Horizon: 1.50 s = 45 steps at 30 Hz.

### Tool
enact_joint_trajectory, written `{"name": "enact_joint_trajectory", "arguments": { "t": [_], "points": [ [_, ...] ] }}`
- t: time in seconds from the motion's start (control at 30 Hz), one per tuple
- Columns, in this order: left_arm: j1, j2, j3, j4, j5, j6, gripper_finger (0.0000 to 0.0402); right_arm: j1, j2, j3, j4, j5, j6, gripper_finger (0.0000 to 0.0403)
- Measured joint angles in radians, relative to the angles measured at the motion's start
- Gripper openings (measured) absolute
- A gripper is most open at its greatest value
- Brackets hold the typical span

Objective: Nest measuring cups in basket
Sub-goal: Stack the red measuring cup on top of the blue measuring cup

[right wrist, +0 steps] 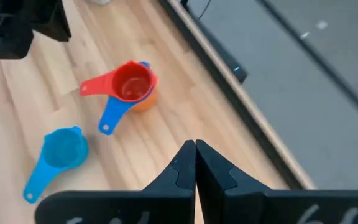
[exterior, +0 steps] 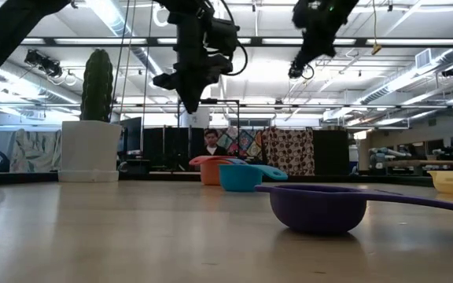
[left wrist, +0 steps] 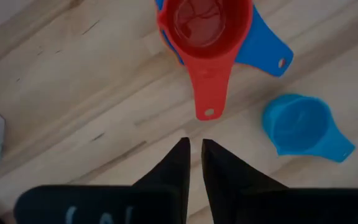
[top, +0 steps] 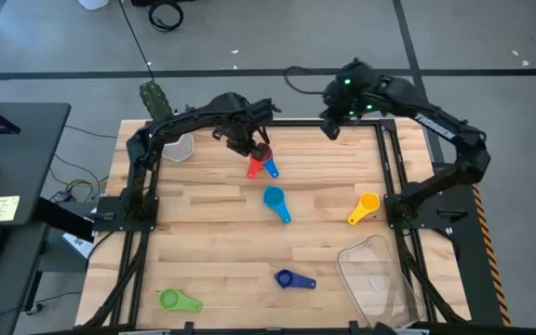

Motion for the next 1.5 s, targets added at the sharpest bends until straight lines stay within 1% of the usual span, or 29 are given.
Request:
{"name": "enact_joint_trajectory", "arguments": {
  "t": [0.07,0.17,0.3,0.37,0.5,0.57,0.67,0.83,0.9,1.03,1.13,1.23,1.37,1.5],
  "points": [
    [-0.001,0.001,-0.002,0.005,-0.002,0.028,0.003,0.0,0.024,-0.029,0.04,-0.043,0.019,0.0006],
    [0.001,0.004,-0.04,0.032,-0.006,0.053,0.0008,0.001,0.064,-0.071,0.069,-0.097,0.043,0.0005],
    [0.005,0.005,-0.129,0.061,0.008,0.056,0.0007,0.005,0.118,-0.118,0.128,-0.12,0.049,0.0005],
    [0.005,0.005,-0.186,0.081,0.024,0.056,0.0006,0.006,0.153,-0.126,0.128,-0.12,0.054,0.0005],
    [-0.006,0.005,-0.288,0.221,0.048,0.06,0.0005,0.014,0.222,-0.127,0.189,-0.077,0.055,0.0005],
    [-0.006,0.005,-0.326,0.291,0.058,0.065,0.0004,0.015,0.259,-0.127,0.22,-0.074,0.055,0.0005],
    [-0.006,0.005,-0.384,0.324,0.059,0.065,0.0004,0.016,0.312,-0.127,0.232,-0.095,0.066,0.0005],
    [-0.006,0.005,-0.45,0.376,0.053,0.065,0.0004,0.027,0.381,-0.127,0.24,-0.09,0.065,0.0005],
    [-0.006,0.006,-0.46,0.402,0.066,0.066,0.0003,0.035,0.405,-0.127,0.241,-0.092,0.064,0.0006],
    [-0.006,0.006,-0.461,0.444,0.08,0.084,0.0003,0.056,0.447,-0.127,0.245,-0.13,0.066,0.0006],
    [-0.006,0.006,-0.461,0.489,0.14,0.094,0.0003,0.079,0.472,-0.127,0.264,-0.14,0.065,0.0006],
    [-0.006,0.006,-0.461,0.522,0.166,0.108,0.0003,0.099,0.504,-0.127,0.271,-0.143,0.066,0.0006],
    [-0.006,0.006,-0.461,0.544,0.18,0.107,0.0003,0.125,0.538,-0.127,0.284,-0.143,0.065,0.0006],
    [-0.007,0.006,-0.461,0.549,0.189,0.109,0.0003,0.139,0.544,-0.127,0.313,-0.14,0.049,0.0006]
  ]
}}
